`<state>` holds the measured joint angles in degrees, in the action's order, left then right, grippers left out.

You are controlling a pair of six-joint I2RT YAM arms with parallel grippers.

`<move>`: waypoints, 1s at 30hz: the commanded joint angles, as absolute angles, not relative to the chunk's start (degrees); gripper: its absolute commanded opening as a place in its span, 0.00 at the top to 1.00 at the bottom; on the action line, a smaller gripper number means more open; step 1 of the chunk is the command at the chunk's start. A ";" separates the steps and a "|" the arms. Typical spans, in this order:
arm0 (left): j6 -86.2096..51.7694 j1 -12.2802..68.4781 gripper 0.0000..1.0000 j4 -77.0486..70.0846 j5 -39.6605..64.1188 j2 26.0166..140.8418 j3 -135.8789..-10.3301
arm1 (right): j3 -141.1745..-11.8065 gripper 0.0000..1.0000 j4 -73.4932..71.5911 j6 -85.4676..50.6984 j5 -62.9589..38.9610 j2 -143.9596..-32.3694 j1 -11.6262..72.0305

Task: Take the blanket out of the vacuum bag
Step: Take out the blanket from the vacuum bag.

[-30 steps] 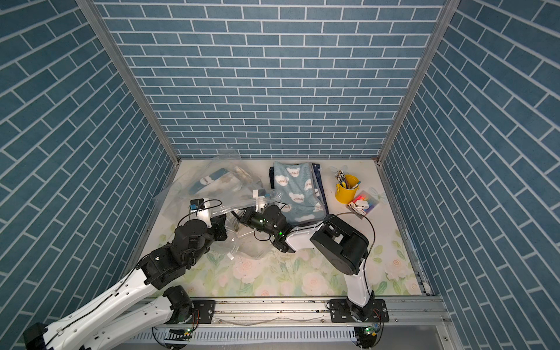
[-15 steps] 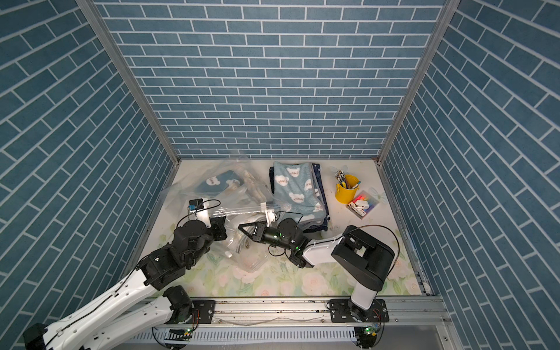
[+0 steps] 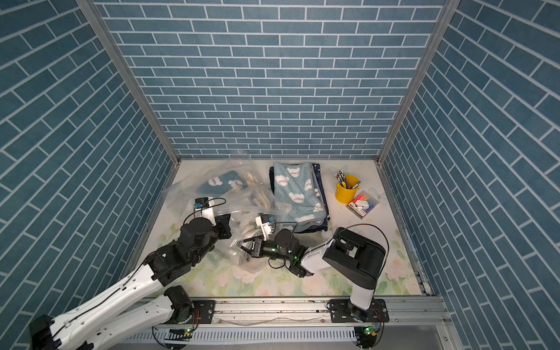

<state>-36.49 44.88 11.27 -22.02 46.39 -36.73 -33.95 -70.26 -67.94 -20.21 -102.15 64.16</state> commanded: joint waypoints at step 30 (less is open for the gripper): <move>-39.83 44.71 1.00 7.04 -29.49 52.22 -34.66 | -33.52 1.00 -51.06 -51.75 -20.22 -66.13 65.50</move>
